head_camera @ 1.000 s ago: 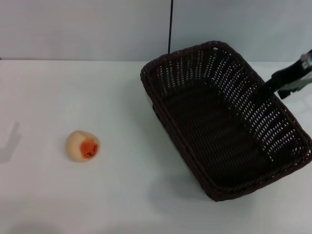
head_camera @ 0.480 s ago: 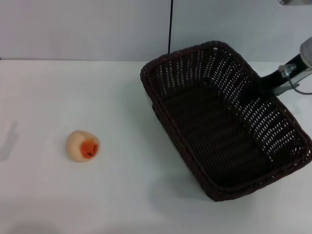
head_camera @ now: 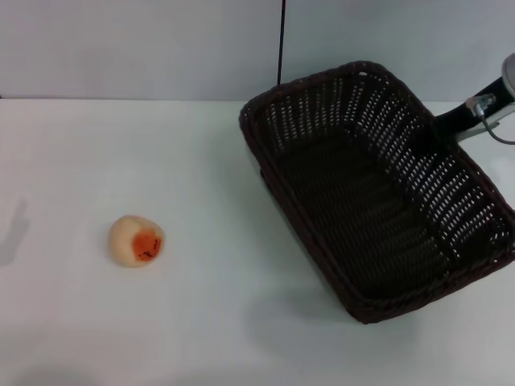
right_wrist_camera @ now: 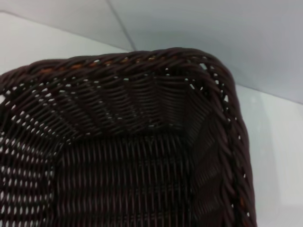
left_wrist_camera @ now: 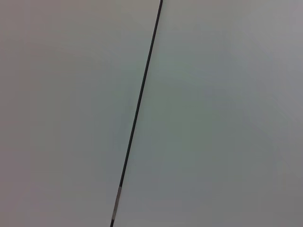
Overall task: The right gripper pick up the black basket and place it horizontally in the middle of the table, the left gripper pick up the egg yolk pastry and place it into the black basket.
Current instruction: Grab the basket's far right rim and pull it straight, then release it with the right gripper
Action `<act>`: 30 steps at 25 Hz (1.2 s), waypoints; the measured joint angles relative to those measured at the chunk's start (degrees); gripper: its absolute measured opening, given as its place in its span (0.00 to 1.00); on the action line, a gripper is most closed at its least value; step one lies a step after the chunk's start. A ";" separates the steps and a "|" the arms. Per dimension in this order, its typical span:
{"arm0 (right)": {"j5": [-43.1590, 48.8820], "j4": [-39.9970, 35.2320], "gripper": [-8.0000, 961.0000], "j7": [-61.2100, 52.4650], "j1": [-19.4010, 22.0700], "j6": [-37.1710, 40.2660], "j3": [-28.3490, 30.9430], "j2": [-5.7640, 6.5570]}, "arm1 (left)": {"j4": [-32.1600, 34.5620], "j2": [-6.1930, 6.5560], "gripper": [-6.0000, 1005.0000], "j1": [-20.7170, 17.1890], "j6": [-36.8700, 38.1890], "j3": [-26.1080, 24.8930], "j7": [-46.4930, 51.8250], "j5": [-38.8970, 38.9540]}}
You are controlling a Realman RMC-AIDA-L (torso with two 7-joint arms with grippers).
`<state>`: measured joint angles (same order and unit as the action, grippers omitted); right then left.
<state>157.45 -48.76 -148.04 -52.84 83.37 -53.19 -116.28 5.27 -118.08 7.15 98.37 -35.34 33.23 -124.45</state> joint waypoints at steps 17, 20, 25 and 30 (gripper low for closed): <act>-9.87 -2.95 0.15 34.81 -2.85 3.88 -0.53 0.02 | -0.20 -0.17 0.79 -4.29 2.14 0.06 0.63 -0.54; -13.94 -3.18 0.15 44.90 -3.22 7.15 -0.15 0.37 | -0.34 -0.33 0.79 -5.28 2.40 1.73 -0.18 -0.63; -16.96 -3.02 0.15 51.50 -3.26 9.18 -1.04 0.39 | -0.99 -0.47 0.79 -6.04 2.41 3.10 -1.20 -0.67; -16.97 -2.07 0.15 54.87 -4.44 10.63 -2.67 0.09 | -2.37 -0.45 0.79 -6.57 2.55 3.17 -1.47 -0.70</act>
<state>140.47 -50.83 -93.18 -57.29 94.00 -55.86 -116.18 2.91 -118.53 0.58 100.91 -32.17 31.76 -125.15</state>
